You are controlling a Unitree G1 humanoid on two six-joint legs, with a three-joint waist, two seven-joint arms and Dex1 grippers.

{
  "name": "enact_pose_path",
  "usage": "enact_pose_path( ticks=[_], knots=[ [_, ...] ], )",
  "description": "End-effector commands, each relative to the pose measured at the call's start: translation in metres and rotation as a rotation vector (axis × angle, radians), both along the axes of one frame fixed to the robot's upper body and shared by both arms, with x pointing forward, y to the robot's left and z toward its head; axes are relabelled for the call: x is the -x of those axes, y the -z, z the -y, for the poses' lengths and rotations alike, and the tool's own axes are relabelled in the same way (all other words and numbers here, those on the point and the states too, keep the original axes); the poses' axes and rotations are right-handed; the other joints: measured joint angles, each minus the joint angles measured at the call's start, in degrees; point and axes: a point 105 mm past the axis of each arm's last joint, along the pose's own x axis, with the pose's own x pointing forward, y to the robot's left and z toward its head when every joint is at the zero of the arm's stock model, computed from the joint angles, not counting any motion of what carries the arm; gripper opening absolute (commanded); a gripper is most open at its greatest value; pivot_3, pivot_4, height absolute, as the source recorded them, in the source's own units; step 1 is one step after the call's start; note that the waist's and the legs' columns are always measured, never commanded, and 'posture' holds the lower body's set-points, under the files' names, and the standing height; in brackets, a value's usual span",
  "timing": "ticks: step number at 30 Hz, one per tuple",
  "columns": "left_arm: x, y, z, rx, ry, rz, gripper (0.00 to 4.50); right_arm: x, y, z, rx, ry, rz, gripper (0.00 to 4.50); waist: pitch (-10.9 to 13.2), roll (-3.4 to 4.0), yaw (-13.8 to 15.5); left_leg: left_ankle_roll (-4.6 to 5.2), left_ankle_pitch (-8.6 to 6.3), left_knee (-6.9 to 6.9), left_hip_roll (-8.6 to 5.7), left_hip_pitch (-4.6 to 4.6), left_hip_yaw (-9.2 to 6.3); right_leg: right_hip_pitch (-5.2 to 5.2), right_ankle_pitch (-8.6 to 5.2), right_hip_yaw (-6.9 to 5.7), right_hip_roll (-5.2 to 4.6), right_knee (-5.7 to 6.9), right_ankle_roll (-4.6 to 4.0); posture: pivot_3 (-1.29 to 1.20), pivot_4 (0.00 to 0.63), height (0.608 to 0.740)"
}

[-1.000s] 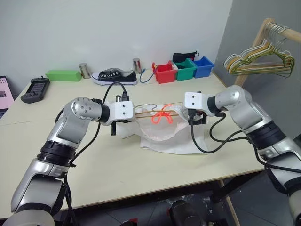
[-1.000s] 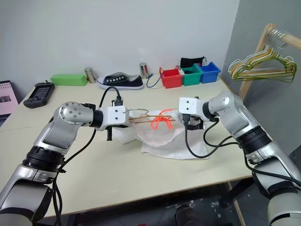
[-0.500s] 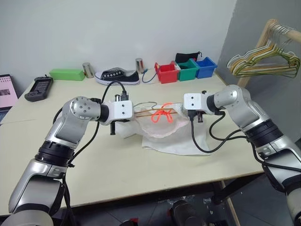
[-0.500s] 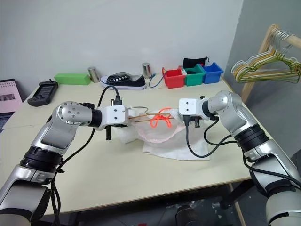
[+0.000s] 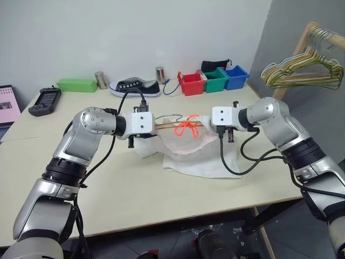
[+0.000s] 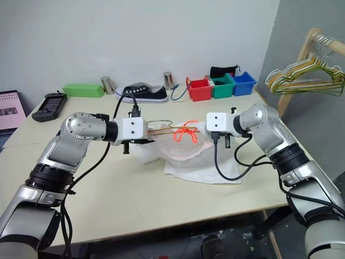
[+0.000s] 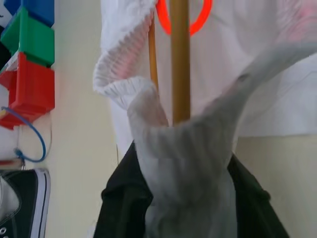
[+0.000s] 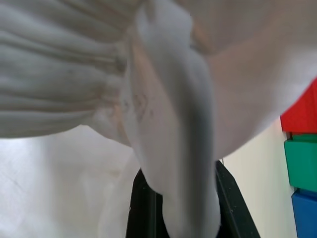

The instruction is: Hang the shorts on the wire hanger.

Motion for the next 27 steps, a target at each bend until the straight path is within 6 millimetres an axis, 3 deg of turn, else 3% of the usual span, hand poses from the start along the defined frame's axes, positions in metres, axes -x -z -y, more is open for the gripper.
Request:
enact_pose_path(
  ticks=[1,7,13,16,19,25,27],
  knots=[
    [-0.001,-0.034,-0.001,0.066,0.021,0.085,2.1,0.001,-0.017,0.004,-0.039,0.016,0.051,0.0,0.0,0.0,0.02,0.0,0.0,0.0,0.0,0.0,0.01,0.0,0.0,0.0,0.0,0.0,0.0,-0.25,0.016,0.74],
    [0.007,-0.046,-0.008,0.105,0.023,0.072,3.23,0.003,-0.009,0.01,-0.088,0.068,0.01,0.0,0.0,0.0,-0.04,0.0,0.0,0.02,0.0,0.04,0.0,0.05,0.0,0.0,0.0,0.0,0.0,-0.25,0.011,0.74],
    [0.009,-0.075,-0.033,0.218,-0.067,0.083,4.4,0.012,0.014,0.025,-0.206,0.197,-0.089,0.0,-0.01,0.0,-0.05,0.0,0.0,0.02,0.0,0.05,-0.01,0.08,0.0,-0.01,0.0,0.0,0.0,-0.27,0.01,0.74],
    [0.007,-0.083,-0.038,0.296,-0.11,0.107,4.49,0.023,0.025,0.025,-0.258,0.238,-0.132,0.0,-0.01,-0.01,-0.01,0.0,0.0,0.04,0.0,0.08,-0.06,0.15,0.0,-0.06,0.0,-0.02,0.01,-0.28,0.011,0.74],
    [0.012,-0.086,-0.028,0.43,-0.106,0.072,4.49,0.037,0.033,0.025,-0.385,0.342,-0.192,0.0,-0.02,-0.03,0.0,-0.01,0.0,0.05,0.02,0.09,-0.07,0.18,0.0,-0.07,0.0,-0.02,0.01,-0.29,0.013,0.74],
    [0.038,-0.05,0.024,0.578,-0.007,-0.129,4.49,0.061,0.046,0.036,-0.633,0.632,-0.301,0.0,-0.1,-0.02,-0.01,-0.01,0.0,0.1,0.03,0.1,-0.07,0.22,0.01,-0.04,0.0,-0.03,0.03,-0.33,0.02,0.74],
    [0.044,-0.043,0.046,0.628,0.029,-0.172,4.49,0.073,0.052,0.054,-0.698,0.791,-0.325,0.0,-0.1,-0.03,0.06,-0.01,0.0,0.1,0.02,0.09,-0.06,0.2,0.01,-0.04,0.0,-0.01,0.03,-0.35,0.025,0.74]
  ],
)
